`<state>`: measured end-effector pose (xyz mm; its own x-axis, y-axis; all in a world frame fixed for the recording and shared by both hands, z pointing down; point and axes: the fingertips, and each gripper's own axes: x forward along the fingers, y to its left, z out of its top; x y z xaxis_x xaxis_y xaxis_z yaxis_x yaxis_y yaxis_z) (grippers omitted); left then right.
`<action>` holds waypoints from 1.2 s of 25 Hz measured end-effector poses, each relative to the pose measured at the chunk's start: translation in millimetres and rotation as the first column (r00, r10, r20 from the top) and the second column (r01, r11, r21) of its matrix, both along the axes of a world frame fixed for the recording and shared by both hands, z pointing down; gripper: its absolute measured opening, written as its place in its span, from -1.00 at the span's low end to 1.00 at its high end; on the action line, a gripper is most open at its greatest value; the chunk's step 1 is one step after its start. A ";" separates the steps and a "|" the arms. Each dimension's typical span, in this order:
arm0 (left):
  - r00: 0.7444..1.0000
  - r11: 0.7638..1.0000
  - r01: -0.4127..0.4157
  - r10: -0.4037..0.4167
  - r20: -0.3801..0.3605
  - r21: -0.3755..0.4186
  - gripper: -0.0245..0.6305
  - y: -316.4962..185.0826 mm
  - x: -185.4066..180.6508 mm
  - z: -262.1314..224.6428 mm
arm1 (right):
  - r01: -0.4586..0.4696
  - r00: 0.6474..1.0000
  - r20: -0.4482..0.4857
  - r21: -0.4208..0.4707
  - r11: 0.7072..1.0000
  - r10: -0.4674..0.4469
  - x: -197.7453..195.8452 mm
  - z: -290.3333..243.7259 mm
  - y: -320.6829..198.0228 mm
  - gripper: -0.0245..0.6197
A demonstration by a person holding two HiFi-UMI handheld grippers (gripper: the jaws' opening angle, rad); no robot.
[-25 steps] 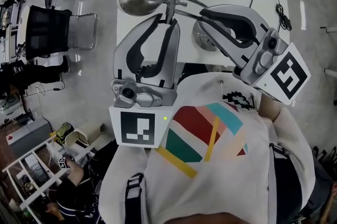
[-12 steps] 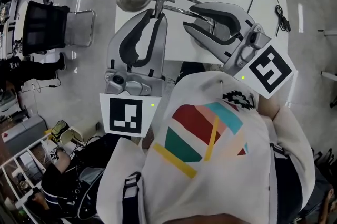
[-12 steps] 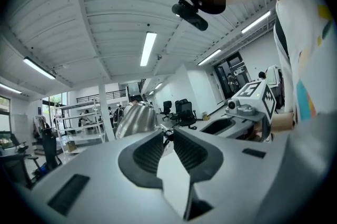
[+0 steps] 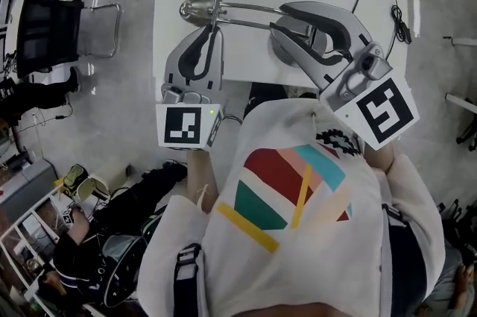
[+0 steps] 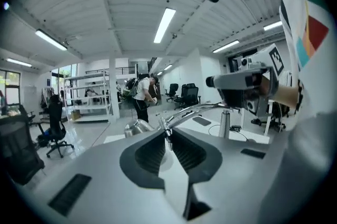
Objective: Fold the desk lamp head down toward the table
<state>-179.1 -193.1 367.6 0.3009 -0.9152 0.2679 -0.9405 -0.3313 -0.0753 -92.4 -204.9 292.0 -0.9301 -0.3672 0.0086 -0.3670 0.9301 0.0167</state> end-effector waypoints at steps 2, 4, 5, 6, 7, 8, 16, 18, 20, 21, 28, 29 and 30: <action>0.998 0.998 -0.007 0.003 -0.069 -0.055 -0.66 -3.5 -1.4 26.5 | -0.032 0.999 -0.003 -0.017 0.999 0.032 6.0 2.1 -9.9 -0.64; 0.993 0.993 -0.021 0.008 -0.118 -0.114 -0.66 -5.7 0.1 51.4 | -0.076 0.996 -0.045 -0.018 0.997 0.076 12.8 10.8 -20.0 -0.64; 0.993 0.989 -0.034 0.017 -0.119 -0.144 -0.66 -6.4 3.1 64.0 | -0.098 0.992 -0.076 -0.018 0.995 0.097 17.1 18.2 -24.4 -0.64; 0.993 0.984 -0.051 0.031 -0.113 -0.171 -0.66 -7.0 7.0 75.4 | -0.119 0.988 -0.100 -0.022 0.993 0.116 21.0 24.8 -28.7 -0.64; 0.992 0.979 -0.069 0.048 -0.113 -0.192 -0.66 -7.5 10.8 84.4 | -0.139 0.985 -0.110 -0.029 0.990 0.135 23.9 29.5 -33.0 -0.64; 0.991 0.975 -0.087 0.063 -0.122 -0.205 -0.66 -8.0 13.5 90.8 | -0.157 0.982 -0.109 -0.040 0.987 0.152 26.1 32.8 -36.8 -0.64; 0.961 0.915 -0.262 0.277 0.004 -0.307 -0.66 -6.1 29.1 112.5 | -0.314 0.949 -0.046 -0.159 0.936 0.311 44.6 38.2 -57.0 -0.64; 0.950 0.899 -0.281 0.311 0.039 -0.336 -0.66 -5.6 35.2 119.7 | -0.361 0.933 -0.078 -0.175 0.916 0.352 56.0 48.2 -61.7 -0.64; 0.944 0.892 -0.280 0.323 0.066 -0.354 -0.66 -5.8 42.0 123.6 | -0.405 0.913 -0.119 -0.179 0.896 0.389 71.2 57.7 -64.3 -0.64; 0.943 0.891 -0.277 0.325 0.078 -0.358 -0.66 -6.4 44.7 124.3 | -0.422 0.906 -0.132 -0.181 0.888 0.403 78.1 60.6 -64.9 -0.64; 0.949 0.896 -0.268 0.309 0.062 -0.354 -0.66 -5.0 42.8 130.0 | -0.422 0.905 -0.133 -0.162 0.892 0.405 80.5 66.2 -52.3 -0.64; 0.952 0.896 -0.266 0.303 0.051 -0.355 -0.66 -4.4 42.1 129.1 | -0.418 0.907 -0.133 -0.160 0.895 0.400 78.3 64.6 -50.2 -0.64; 0.955 0.895 -0.264 0.295 0.033 -0.360 -0.65 -4.0 41.5 127.7 | -0.414 0.909 -0.133 -0.159 0.896 0.396 76.6 62.0 -48.5 -0.64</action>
